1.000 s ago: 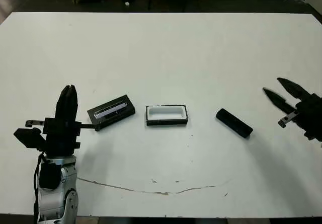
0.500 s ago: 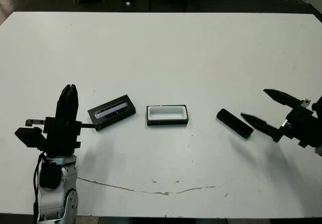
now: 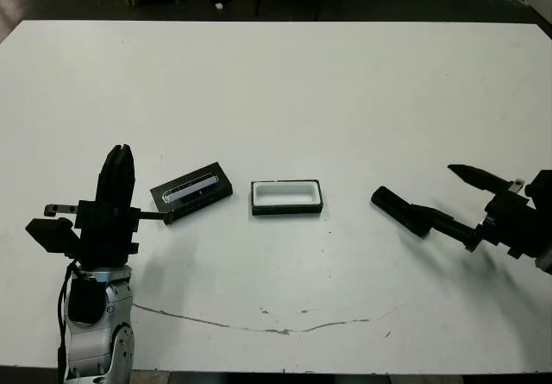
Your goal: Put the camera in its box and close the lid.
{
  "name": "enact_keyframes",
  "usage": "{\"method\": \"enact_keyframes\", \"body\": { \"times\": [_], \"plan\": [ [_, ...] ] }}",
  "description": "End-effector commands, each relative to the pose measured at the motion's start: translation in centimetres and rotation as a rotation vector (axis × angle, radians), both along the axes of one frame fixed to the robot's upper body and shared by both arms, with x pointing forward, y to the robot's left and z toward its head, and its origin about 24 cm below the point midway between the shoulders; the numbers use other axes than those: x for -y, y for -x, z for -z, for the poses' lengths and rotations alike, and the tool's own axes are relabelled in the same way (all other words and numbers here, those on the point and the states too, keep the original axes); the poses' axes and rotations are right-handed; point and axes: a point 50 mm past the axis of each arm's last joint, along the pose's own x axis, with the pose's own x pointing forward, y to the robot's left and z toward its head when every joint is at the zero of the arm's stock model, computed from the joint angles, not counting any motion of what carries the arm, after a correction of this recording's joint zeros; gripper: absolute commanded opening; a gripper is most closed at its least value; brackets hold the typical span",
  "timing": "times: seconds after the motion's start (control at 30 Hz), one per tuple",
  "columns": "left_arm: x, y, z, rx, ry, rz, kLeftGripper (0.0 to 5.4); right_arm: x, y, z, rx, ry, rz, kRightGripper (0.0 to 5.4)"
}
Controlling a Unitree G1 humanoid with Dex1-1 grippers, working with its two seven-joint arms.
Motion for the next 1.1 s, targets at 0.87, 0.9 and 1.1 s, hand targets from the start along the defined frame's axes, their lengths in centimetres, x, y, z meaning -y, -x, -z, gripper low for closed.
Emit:
{"method": "enact_keyframes", "body": {
  "times": [0.87, 0.9, 1.1],
  "plan": [
    [0.1, 0.2, 0.6, -0.044, -0.016, -0.010, 0.00, -0.1, -0.6, 3.5, -0.126, 0.032, -0.038, 5.16],
    [0.0, 0.2, 0.6, -0.044, -0.016, -0.009, 0.00, -0.2, -0.6, 3.7, -0.132, 0.034, -0.035, 5.01],
    [-0.1, 0.1, 0.7, -0.037, 0.000, 0.009, 0.00, -1.4, -0.3, 4.3, -0.143, 0.046, -0.062, 3.86]
  ]
}}
